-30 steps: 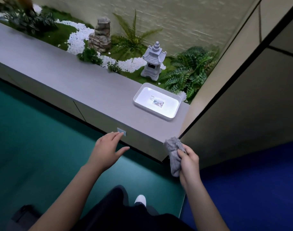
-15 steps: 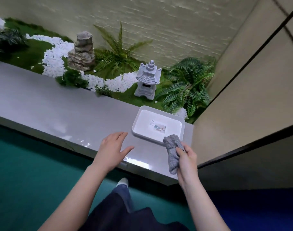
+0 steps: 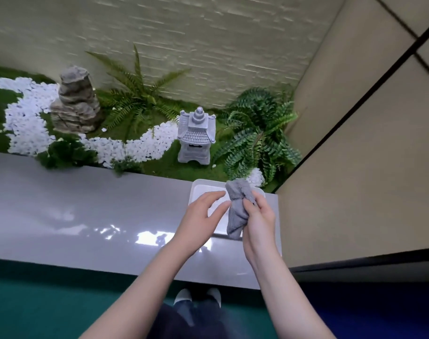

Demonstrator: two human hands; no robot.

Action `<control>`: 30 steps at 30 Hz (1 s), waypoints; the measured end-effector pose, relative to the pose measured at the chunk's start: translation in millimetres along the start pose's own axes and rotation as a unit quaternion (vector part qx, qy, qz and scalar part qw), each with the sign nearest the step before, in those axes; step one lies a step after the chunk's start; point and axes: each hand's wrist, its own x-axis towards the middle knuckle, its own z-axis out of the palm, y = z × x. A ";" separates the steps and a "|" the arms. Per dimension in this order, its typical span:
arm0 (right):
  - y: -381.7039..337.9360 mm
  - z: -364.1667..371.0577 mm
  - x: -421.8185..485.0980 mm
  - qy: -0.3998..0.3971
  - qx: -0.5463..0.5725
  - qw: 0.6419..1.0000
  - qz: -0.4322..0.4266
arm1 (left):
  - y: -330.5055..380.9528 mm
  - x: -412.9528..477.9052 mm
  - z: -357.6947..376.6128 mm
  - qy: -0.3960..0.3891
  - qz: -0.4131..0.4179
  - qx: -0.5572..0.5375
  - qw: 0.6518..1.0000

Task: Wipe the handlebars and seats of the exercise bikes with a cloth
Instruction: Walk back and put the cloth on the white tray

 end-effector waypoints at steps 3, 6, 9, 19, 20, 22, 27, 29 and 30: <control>-6.6 10.3 8.0 -0.026 0.042 0.999 0.001 | 14.1 10.8 9.1 -0.009 -0.009 -0.118 0.993; -12.1 15.1 14.3 -0.044 0.104 0.993 0.018 | 17.6 16.1 12.2 -0.028 -0.027 -0.163 0.986; -14.5 12.1 20.6 -0.067 0.142 0.987 0.038 | 15.6 21.3 13.1 -0.048 -0.033 -0.184 0.981; -5.5 0.5 26.2 -0.036 0.179 0.981 0.061 | 23.8 34.0 15.1 0.019 -0.069 -0.235 0.969; -3.7 0.7 25.3 -0.033 0.186 0.979 0.075 | 24.4 35.4 14.8 0.021 -0.072 -0.244 0.967; -0.7 0.3 24.8 -0.030 0.212 0.969 0.124 | 25.1 38.0 14.7 0.026 -0.072 -0.267 0.961; 5.3 -3.1 30.6 -0.027 0.266 0.942 0.201 | 18.8 45.2 16.5 0.038 -0.116 -0.448 0.886; 8.0 -2.7 34.5 0.017 0.260 0.945 0.195 | 12.9 46.5 17.7 0.038 -0.150 -0.533 0.832; 9.2 -3.0 37.4 0.042 0.243 0.953 0.179 | 9.4 46.1 18.7 0.035 -0.170 -0.565 0.807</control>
